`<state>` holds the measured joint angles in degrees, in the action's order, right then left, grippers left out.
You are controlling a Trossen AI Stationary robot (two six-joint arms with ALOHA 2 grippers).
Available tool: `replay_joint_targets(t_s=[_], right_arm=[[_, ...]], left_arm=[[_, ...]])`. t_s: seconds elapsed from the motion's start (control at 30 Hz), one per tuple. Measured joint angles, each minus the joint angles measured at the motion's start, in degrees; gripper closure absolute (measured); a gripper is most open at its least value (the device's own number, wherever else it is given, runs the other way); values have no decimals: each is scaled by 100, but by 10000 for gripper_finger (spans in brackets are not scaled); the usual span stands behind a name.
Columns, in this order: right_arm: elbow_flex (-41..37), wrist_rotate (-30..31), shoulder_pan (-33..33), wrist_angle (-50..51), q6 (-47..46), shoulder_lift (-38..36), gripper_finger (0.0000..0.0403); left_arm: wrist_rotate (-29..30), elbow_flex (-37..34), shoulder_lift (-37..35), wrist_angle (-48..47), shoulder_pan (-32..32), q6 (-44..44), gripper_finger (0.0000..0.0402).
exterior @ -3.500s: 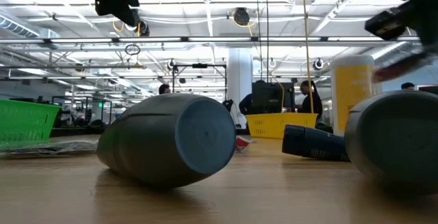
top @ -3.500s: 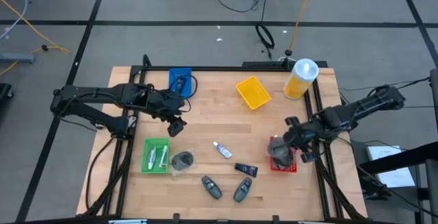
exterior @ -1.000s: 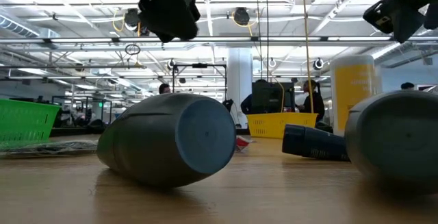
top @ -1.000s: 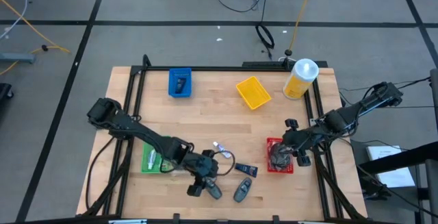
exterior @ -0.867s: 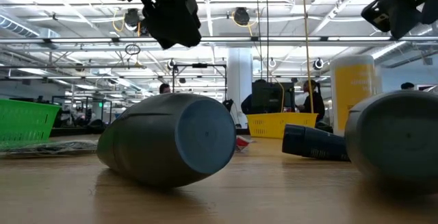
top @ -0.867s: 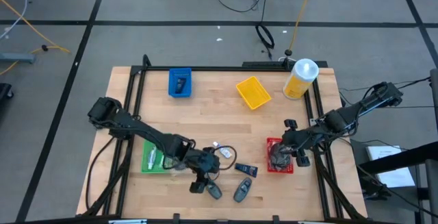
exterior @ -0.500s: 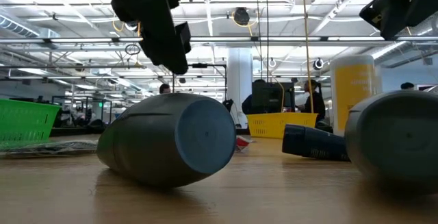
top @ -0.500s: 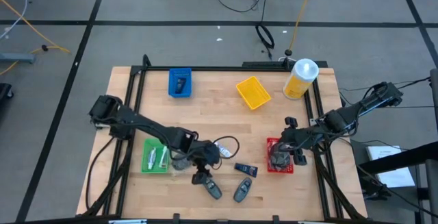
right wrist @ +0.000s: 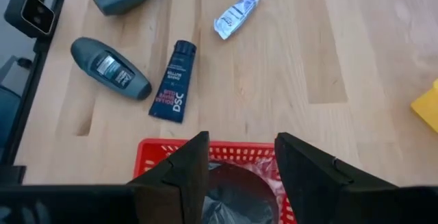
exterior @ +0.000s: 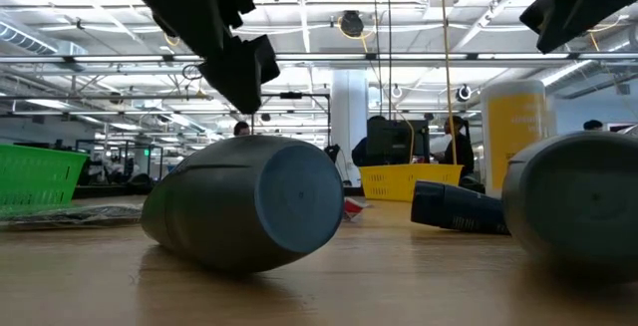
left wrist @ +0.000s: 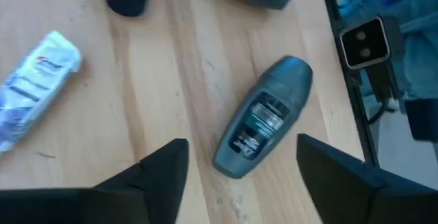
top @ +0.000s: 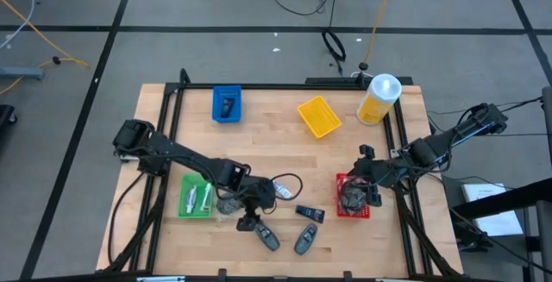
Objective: Pick & Place Travel size toiletries
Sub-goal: Put the gray deodorant into the yellow bin
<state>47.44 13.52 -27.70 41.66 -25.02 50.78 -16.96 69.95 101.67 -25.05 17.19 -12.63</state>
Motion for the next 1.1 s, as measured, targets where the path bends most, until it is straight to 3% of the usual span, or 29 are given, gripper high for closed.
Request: replay_joint_targets(t_s=[0.3, 0.57, 1.1], right_arm=[[0, 0, 0, -78, -155, 0, 245], [0, 0, 0, -75, -192, 0, 245], [0, 0, 1, -122, -176, 2, 245]], left_arm=[[-79, 0, 0, 242, 81, 84, 8], [611, 0, 2, 877, 405, 737, 41], [648, -2, 732, 1067, 833, 1246, 48]])
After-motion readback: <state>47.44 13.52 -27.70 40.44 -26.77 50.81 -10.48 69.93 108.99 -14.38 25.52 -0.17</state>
